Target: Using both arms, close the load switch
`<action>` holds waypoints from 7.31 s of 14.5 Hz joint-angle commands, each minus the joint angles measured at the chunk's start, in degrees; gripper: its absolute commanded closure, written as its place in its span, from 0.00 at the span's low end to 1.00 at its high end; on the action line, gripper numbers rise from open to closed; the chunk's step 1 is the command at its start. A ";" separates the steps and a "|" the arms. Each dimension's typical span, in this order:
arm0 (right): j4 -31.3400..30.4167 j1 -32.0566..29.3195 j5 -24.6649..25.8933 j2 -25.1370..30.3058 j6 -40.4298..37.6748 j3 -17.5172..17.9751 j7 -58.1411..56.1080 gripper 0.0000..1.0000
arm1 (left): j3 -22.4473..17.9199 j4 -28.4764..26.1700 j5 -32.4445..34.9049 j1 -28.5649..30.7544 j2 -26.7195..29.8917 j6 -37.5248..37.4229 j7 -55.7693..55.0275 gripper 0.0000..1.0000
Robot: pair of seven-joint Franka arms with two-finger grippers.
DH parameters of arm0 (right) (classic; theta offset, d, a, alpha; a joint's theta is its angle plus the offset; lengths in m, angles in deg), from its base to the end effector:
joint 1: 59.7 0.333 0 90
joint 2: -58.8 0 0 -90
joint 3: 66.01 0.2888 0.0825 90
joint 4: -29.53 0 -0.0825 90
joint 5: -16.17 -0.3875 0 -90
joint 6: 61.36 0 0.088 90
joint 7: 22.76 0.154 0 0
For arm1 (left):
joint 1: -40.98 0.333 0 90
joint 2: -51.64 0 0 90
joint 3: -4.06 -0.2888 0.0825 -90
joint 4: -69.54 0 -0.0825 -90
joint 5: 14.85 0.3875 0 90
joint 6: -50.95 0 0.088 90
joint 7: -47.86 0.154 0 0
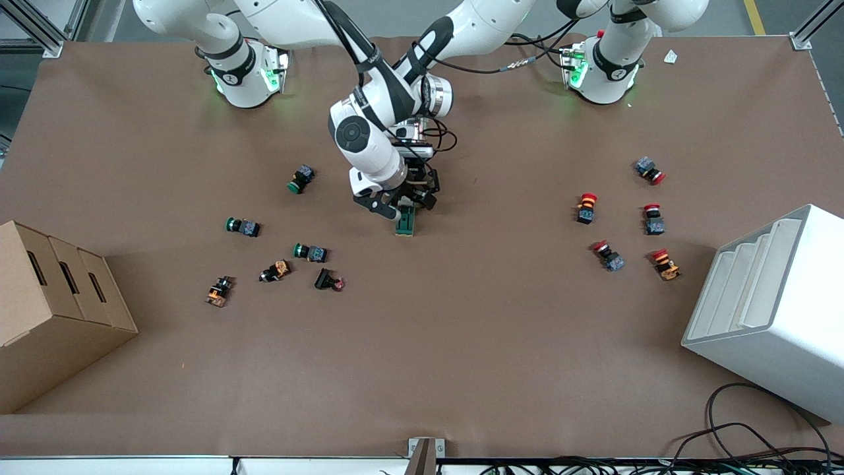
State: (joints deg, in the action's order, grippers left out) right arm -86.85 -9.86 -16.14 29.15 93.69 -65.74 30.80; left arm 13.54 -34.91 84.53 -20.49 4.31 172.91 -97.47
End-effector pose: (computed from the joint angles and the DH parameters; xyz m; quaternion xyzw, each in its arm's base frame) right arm 0.3963 0.4620 0.1283 -0.9496 0.2714 0.0619 0.1444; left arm 0.2733 -0.5497 0.0308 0.8646 -0.0295 0.5014 0.0137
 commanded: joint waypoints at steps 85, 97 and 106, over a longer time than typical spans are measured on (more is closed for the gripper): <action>37.10 -51.86 31.78 15.15 -72.16 -1.33 -52.68 0.00 | -0.43 22.89 -68.25 21.64 20.51 -9.72 68.32 0.00; 21.47 -52.30 31.25 34.03 -68.75 -1.68 -52.86 0.00 | -1.21 22.72 -88.73 45.45 32.64 -12.00 114.98 0.00; 20.57 -51.86 31.52 38.35 -70.67 -1.41 -52.68 0.00 | -4.29 19.47 -95.25 56.27 44.33 -25.54 141.00 0.00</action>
State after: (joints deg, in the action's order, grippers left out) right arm -64.64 -61.49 15.53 65.72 22.89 -67.57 -22.34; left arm 9.88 -12.22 -9.63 34.42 45.53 147.73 39.18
